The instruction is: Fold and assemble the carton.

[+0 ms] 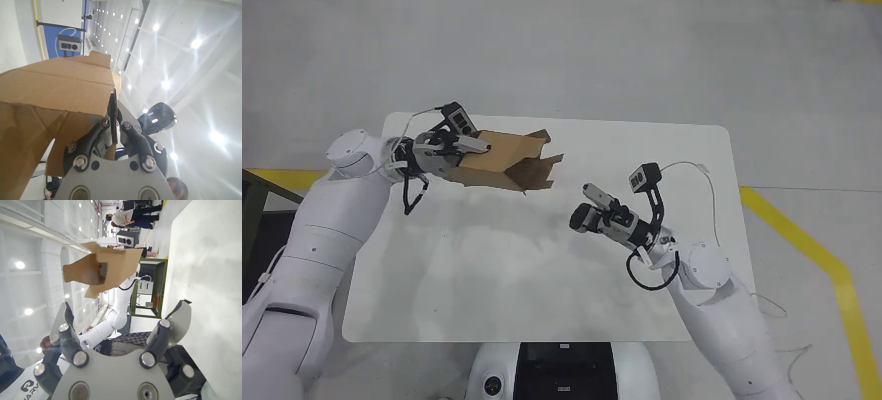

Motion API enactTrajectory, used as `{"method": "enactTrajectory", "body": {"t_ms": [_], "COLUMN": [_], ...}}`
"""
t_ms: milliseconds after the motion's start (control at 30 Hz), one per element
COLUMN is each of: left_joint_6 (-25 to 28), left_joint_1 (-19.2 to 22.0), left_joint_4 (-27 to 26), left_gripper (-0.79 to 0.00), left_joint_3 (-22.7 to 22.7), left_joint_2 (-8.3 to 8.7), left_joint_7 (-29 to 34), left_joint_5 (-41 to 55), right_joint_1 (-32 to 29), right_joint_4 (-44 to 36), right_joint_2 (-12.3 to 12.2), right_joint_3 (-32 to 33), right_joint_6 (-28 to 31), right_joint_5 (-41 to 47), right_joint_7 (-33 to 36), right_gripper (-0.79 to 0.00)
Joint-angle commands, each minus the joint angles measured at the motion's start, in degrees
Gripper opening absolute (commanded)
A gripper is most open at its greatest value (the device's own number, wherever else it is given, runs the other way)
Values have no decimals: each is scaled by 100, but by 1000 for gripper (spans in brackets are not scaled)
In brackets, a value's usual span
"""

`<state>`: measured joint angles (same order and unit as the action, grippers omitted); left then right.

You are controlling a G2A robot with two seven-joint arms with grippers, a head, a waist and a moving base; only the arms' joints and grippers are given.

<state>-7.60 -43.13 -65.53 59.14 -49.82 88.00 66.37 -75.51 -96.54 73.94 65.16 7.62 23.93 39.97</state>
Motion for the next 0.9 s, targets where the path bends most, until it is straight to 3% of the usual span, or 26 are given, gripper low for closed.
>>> {"method": "enactTrajectory", "body": {"t_ms": [0, 267, 867], "left_joint_6": [-195, -405, -191], "left_joint_1": [8, 118, 466], "left_joint_4": [-95, -347, -97], "left_gripper": [-785, -785, -785], "left_joint_3": [-69, -482, -1058], "left_joint_2": [-11, -83, -230], "left_joint_7": [0, 0, 0], "left_joint_5": [208, 424, 613], "right_joint_1": [60, 266, 190], "right_joint_4": [130, 200, -43], "right_joint_2": [13, 58, 45], "right_joint_3": [-51, -297, -387], "right_joint_6": [37, 45, -90], "right_joint_5": [67, 75, 12], "right_joint_7": [3, -19, -65], "right_gripper": [0, 0, 0]}}
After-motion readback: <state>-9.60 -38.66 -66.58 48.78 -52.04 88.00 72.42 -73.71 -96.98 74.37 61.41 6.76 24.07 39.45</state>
